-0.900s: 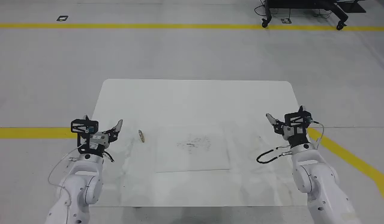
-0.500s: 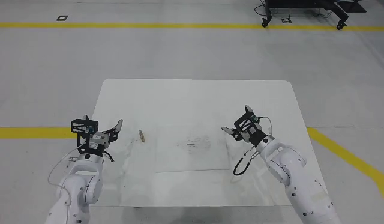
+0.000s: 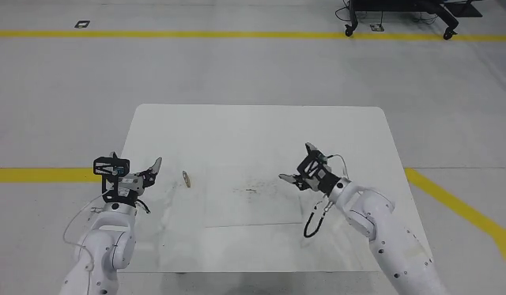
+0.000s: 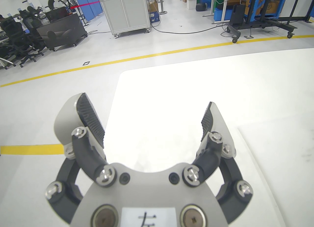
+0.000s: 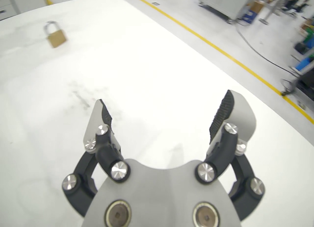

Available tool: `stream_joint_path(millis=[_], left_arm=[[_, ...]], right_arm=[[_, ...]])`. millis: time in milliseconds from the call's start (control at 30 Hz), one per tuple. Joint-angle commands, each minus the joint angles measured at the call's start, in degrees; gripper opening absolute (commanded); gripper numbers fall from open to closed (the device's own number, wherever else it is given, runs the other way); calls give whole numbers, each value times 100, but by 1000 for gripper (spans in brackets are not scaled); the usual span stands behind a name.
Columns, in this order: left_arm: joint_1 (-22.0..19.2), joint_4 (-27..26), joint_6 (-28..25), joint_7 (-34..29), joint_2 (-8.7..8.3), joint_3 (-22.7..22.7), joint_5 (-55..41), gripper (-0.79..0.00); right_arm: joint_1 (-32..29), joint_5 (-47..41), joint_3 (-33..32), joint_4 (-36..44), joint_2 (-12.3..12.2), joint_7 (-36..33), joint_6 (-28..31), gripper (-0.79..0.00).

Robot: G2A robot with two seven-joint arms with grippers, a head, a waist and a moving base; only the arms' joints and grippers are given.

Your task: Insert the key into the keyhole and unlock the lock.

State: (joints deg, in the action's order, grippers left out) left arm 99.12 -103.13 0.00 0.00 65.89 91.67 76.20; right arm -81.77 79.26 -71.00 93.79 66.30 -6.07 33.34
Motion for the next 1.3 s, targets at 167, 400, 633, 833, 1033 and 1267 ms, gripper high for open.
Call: stream_joint_path(millis=[167, 400, 633, 833, 1033, 1267], left_arm=[[0, 0, 0, 0, 0, 0, 0, 0], [0, 0, 0, 0, 0, 0, 0, 0], [0, 0, 0, 0, 0, 0, 0, 0], [0, 0, 0, 0, 0, 0, 0, 0], [0, 0, 0, 0, 0, 0, 0, 0], [0, 0, 0, 0, 0, 0, 0, 0]], right_arm=[[1085, 165, 829, -905, 75, -351, 2087, 0], [1718, 55, 1672, -1392, 287, -858, 1903, -397], [2106, 61, 2237, -1883, 468, -979, 1612, -425], [2231, 204, 2453, -2087, 554, -847, 1207, -634], [2124, 496, 2374, -2058, 498, -323, 1080, -785], [1920, 868, 2095, -1876, 348, 673, 1159, -785]])
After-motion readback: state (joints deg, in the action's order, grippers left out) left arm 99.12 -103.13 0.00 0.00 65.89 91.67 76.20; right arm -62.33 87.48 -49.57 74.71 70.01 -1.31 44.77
